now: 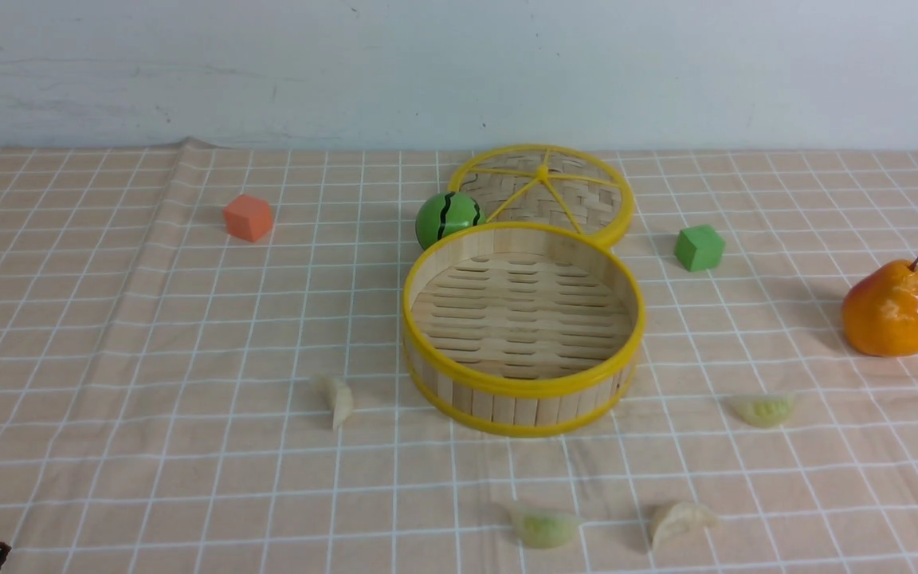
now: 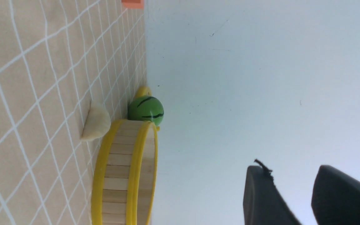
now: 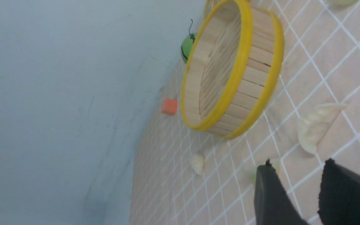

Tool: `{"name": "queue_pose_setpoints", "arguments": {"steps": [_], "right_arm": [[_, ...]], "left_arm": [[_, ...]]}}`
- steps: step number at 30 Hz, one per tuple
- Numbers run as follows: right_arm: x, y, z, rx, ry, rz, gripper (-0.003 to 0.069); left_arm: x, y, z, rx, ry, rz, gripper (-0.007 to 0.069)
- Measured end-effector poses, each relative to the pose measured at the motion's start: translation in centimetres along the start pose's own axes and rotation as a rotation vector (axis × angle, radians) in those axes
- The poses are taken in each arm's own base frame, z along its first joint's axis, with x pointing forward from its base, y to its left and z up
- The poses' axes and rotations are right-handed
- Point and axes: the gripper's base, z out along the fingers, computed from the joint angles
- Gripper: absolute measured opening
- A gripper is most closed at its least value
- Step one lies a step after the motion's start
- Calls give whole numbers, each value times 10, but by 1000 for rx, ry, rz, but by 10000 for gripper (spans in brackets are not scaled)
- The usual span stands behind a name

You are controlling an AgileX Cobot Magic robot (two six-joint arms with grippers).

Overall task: Put the dumplings into the steamer on the table with the brown tablecloth.
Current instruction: 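Reach for and grasp a dumpling on the table with the left gripper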

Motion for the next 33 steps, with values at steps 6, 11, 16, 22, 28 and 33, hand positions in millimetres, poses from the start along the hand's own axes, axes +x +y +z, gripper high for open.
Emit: {"name": "queue_pose_setpoints", "arguments": {"steps": [6,11,16,22,28,33], "right_arm": [[5,-1,0,6,59,-85,240],[2,17,-5,-45,57,-243,237],[-23,74,-9,-51,-18,-536,125],[-52,124,22,175,253,-858,-19],[-57,132,67,333,687,-1000,-19],[-24,121,92,398,1058,-1158,-18]], "left_arm": [[11,-23,-5,20,99,255,238],[23,-75,-18,129,147,630,183],[30,-128,0,-35,267,963,-14],[23,-152,55,-486,533,1178,-14],[25,-140,107,-754,769,1304,-14],[60,-119,154,-844,928,1414,-13]]}}
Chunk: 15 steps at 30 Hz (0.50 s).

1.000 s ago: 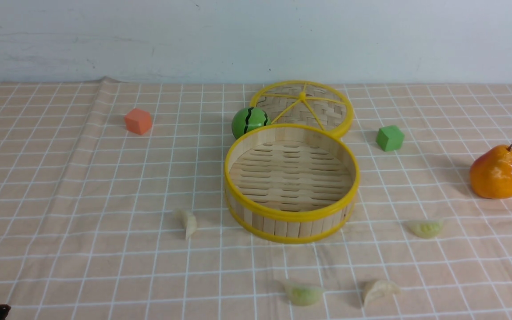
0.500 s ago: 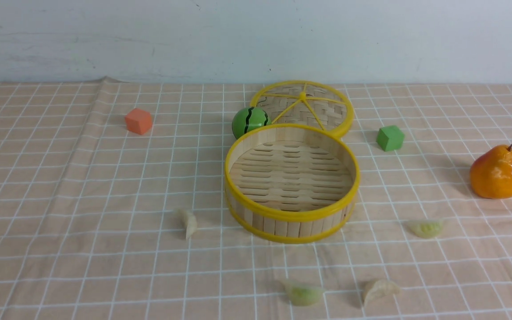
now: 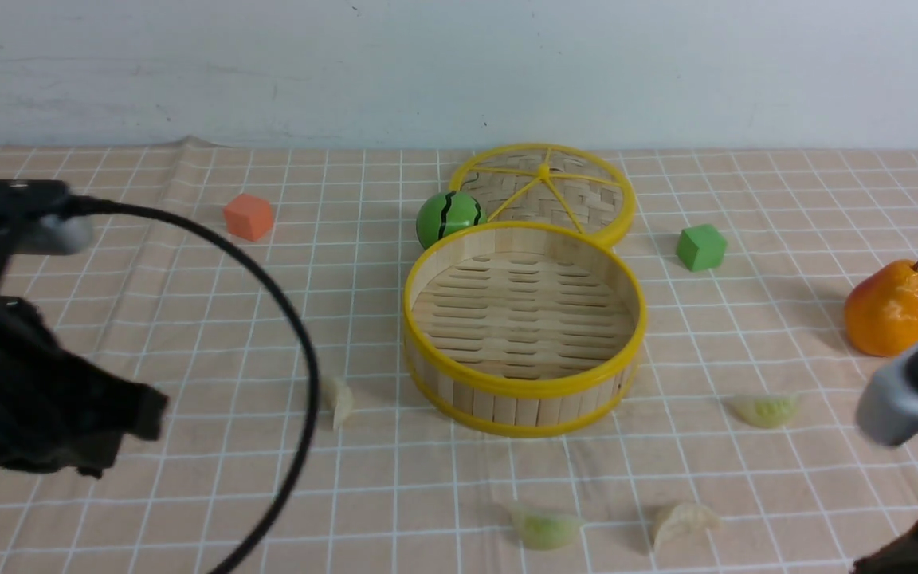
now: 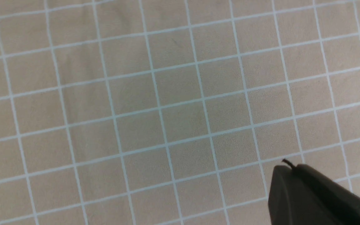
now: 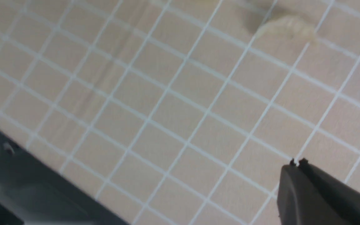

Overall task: Put the dumplings into the steamer on the table with the brown tablecloth.
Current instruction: 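Reach for and grasp a dumpling on the table with the left gripper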

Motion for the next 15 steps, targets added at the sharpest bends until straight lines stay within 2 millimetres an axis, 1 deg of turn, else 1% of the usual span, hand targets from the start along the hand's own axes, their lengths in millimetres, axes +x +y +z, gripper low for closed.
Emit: {"name": "queue_pose_setpoints", "arguments": {"steps": [1,2,3,4,5,6,7,9,10,12,15], "right_arm": [[0,5,5,8,48,-36,-16],[0,5,6,13,54,-41,-16],[1,10,9,19,85,-60,-15],[1,11,9,20,86,-62,-15],[1,13,9,22,90,-70,-14],[1,15,8,20,88,-68,-13],[1,16,8,18,84,-69,-13],[2,17,5,18,69,-65,-11],[2,17,3,19,60,-65,-10],[4,17,0,19,47,-67,-10],[5,18,-4,20,27,-68,-10]], "left_arm": [[-9,-7,8,-14,13,6,-7],[-11,-9,12,-17,24,9,-3],[-24,-16,25,-39,40,-10,23],[-25,-16,24,-39,33,-13,23],[-38,-20,38,-52,50,-35,60],[-48,-24,48,-59,54,-56,110],[-56,-26,54,-59,49,-68,143],[-69,-30,72,-62,53,-94,227],[-77,-33,79,-61,46,-110,286],[-85,-36,97,-64,54,-128,378],[-95,-40,122,-71,76,-146,477]]}}
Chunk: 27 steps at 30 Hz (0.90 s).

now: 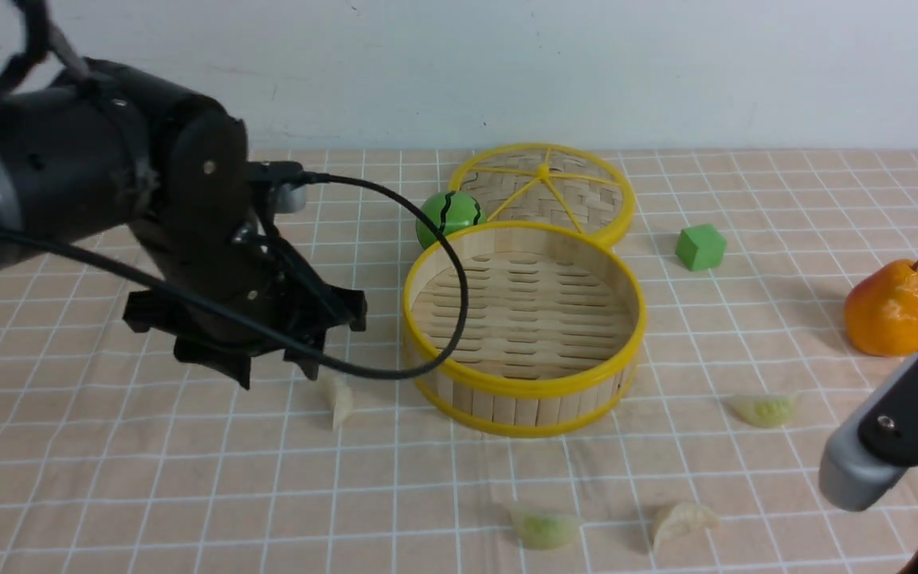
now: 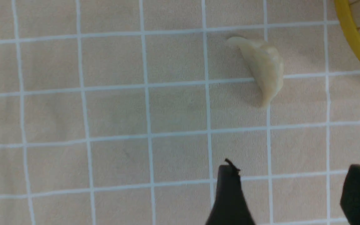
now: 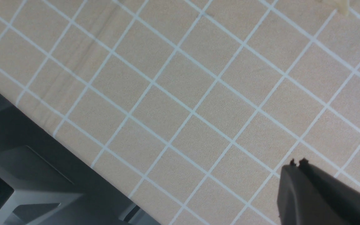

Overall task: Put the dumplings into the steamer on the table with the brown tablecloth.
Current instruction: 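Reach for and grasp a dumpling on the table with the left gripper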

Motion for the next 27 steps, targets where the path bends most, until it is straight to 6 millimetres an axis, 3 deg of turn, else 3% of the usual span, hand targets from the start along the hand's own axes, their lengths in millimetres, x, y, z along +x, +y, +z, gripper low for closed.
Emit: {"name": "queue_pose_setpoints", "arguments": {"steps": [5,10,17,20,24,27], "right_arm": [[1,0,-2,2,-10,-1,-9],[1,0,-2,7,-9,-4,-5],[1,-2,-2,29,-6,-15,-2],[1,-3,-2,32,-6,-16,-1],[1,-3,-2,32,-6,-16,1],[1,-3,-2,32,-6,-16,3]], "left_arm": [[-12,-9,42,-23,53,1,535],[-24,-18,73,-33,77,-8,528],[-30,-22,102,-56,97,-68,490],[-29,-22,108,-65,109,-98,435],[-28,-22,110,-78,131,-112,234],[-28,-21,106,-92,152,-105,168]]}}
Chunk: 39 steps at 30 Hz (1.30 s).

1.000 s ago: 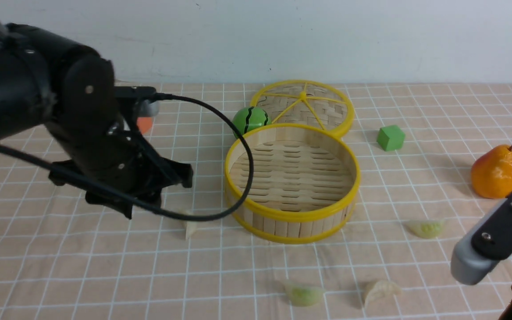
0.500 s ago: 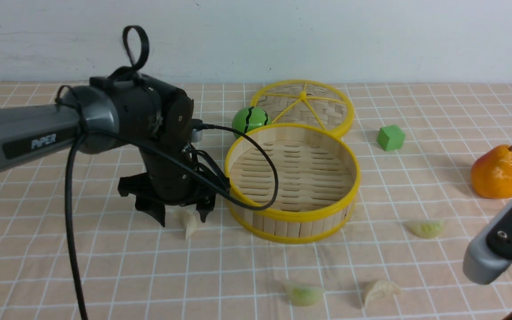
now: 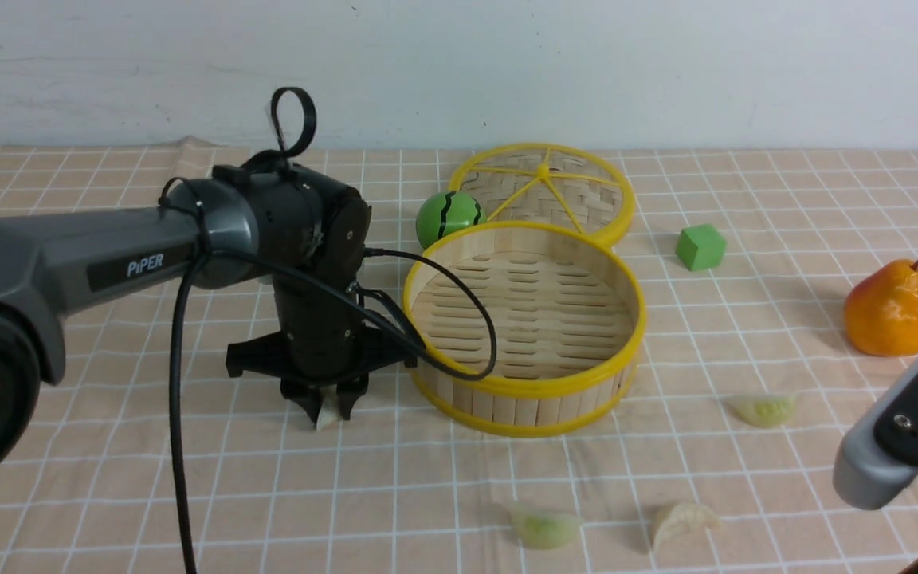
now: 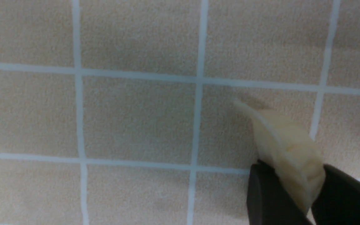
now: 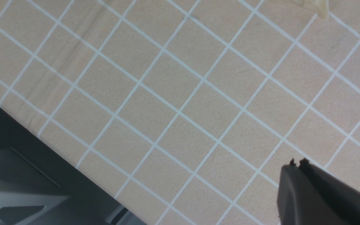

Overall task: Put the dumplings into the steamer on the table with the brown tablecloth.
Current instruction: 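Place the dumpling into the bamboo steamer basket with the left gripper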

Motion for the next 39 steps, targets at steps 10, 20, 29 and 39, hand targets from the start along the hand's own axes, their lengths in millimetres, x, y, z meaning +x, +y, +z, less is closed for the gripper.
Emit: {"name": "queue_pose_setpoints", "arguments": {"steps": [10,20,29,39], "right_arm": [[-1,0,0,1,-6,0,14],[-2,0,0,2,-26,0,21],[-2,0,0,-2,-27,2,32],[-2,0,0,-2,-27,2,42]], "left_arm": [[-26,-50,-102,173,-153,174,175],[-9,-139,-120,304,-307,323,175],[-22,-163,-45,292,-347,298,175],[-25,-167,-26,279,-381,318,357]]}}
